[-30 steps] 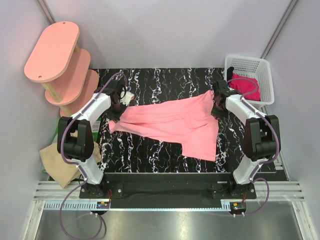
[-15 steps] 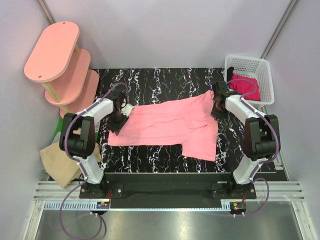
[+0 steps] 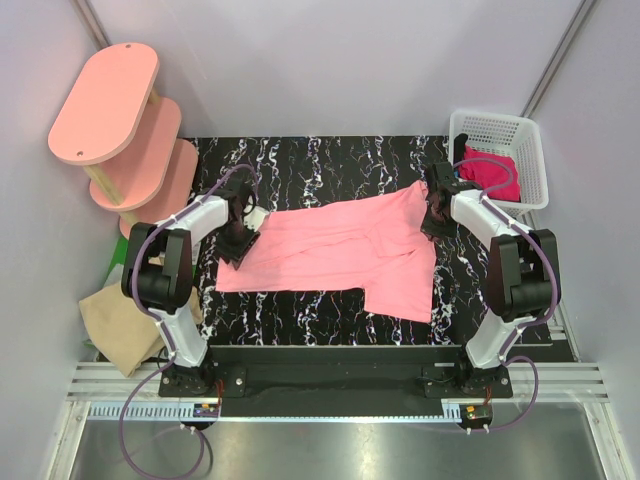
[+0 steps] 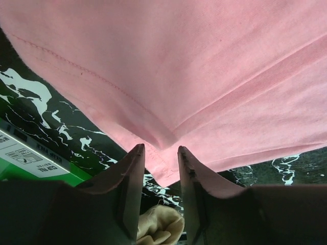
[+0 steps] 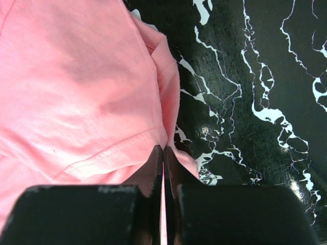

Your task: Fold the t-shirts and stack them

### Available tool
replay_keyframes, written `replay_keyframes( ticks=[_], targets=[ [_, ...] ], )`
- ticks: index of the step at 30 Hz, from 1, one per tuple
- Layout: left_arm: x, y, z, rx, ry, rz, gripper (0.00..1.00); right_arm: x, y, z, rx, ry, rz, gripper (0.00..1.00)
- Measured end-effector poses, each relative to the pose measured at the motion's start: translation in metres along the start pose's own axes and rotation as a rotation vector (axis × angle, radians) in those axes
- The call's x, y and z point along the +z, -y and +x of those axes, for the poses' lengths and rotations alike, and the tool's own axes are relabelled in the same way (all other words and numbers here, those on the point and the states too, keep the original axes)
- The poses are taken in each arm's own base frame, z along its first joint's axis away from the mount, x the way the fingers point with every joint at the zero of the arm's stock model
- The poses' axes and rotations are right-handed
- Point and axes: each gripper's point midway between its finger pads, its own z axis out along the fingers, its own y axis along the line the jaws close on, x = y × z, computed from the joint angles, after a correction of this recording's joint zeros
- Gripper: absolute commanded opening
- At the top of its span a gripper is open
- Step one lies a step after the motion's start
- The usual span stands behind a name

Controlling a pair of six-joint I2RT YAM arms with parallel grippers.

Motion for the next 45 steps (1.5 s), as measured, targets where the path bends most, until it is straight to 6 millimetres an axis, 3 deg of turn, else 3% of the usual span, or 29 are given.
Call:
replay_keyframes(
  ticks=[5,10,12,15,18,22,33,38,40,45],
  targets=[
    [0.001,0.002,0.0,-0.006,0.0,0.006,0.49,0.0,0.0,0.0,0.0,0.0,-0.001,0.0],
    [0.001,0.004,0.0,-0.012,0.003,0.018,0.28,0.0,0.0,0.0,0.0,0.0,-0.001,0.0],
    [0.002,0.005,0.0,-0.014,0.001,0.024,0.26,0.0,0.0,0.0,0.0,0.0,-0.001,0.0],
    [0.004,0.006,0.0,-0.016,-0.004,0.031,0.26,0.0,0.0,0.0,0.0,0.0,-0.001,0.0],
    [0.007,0.007,0.001,-0.015,-0.013,0.035,0.37,0.0,0.0,0.0,0.0,0.0,-0.001,0.0],
    [0.008,0.007,0.001,-0.016,-0.015,0.036,0.39,0.0,0.0,0.0,0.0,0.0,-0.001,0.0],
    [0.012,0.007,0.001,-0.018,-0.014,0.036,0.14,0.0,0.0,0.0,0.001,0.0,-0.001,0.0],
    [0.015,0.007,0.001,-0.017,-0.023,0.038,0.08,0.0,0.0,0.0,0.001,0.0,-0.001,0.0],
    [0.015,0.007,0.001,-0.016,-0.024,0.037,0.0,0.0,0.0,0.0,0.0,0.0,-0.001,0.0],
    [0.015,0.006,0.001,-0.013,-0.024,0.036,0.0,0.0,0.0,0.0,0.0,0.0,-0.001,0.0]
  ],
)
